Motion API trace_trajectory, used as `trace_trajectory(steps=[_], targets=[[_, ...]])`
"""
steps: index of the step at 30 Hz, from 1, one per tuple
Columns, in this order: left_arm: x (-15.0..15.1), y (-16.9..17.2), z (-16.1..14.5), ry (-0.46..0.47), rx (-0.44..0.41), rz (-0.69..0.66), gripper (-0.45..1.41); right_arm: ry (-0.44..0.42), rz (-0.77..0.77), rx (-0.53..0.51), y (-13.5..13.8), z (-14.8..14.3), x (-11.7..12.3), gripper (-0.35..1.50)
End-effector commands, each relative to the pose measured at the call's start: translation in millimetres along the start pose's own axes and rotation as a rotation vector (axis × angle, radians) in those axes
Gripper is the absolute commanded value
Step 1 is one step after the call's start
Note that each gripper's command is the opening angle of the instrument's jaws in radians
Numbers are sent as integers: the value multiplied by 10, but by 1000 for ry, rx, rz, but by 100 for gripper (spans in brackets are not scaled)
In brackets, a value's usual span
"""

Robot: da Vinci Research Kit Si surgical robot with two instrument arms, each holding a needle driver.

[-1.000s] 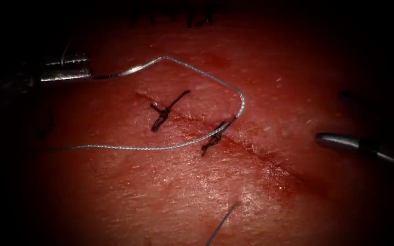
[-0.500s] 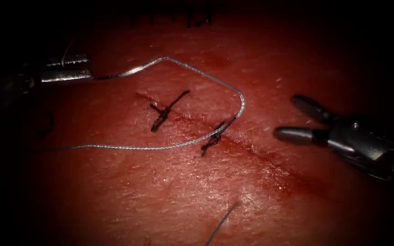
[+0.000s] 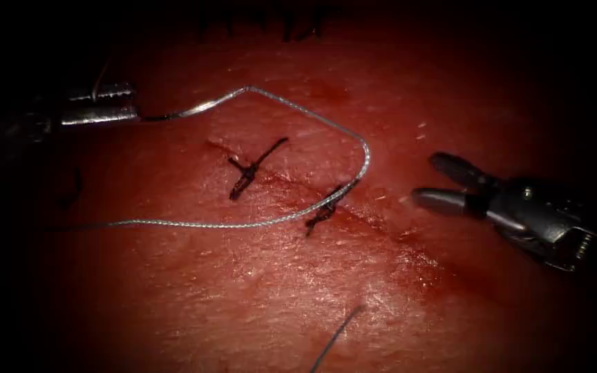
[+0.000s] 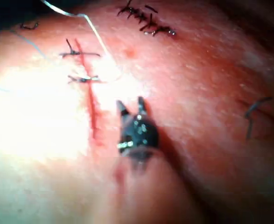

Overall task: Wound Closure
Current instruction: Right gripper picks up the tail end and pulls to lengthen slightly

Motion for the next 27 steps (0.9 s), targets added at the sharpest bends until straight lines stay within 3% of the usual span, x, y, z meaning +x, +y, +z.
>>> trace_trajectory(steps=[1, 16, 27], targets=[[-2, 0, 7, 1, -2, 0, -45, -1, 0, 7, -6, 2, -7, 20], [-2, 0, 7, 1, -2, 0, -45, -12, -11, 22, -16, -1, -16, 19], [-2, 0, 7, 1, -2, 0, -45, -36, -21, 16, -15, 8, -26, -33]])
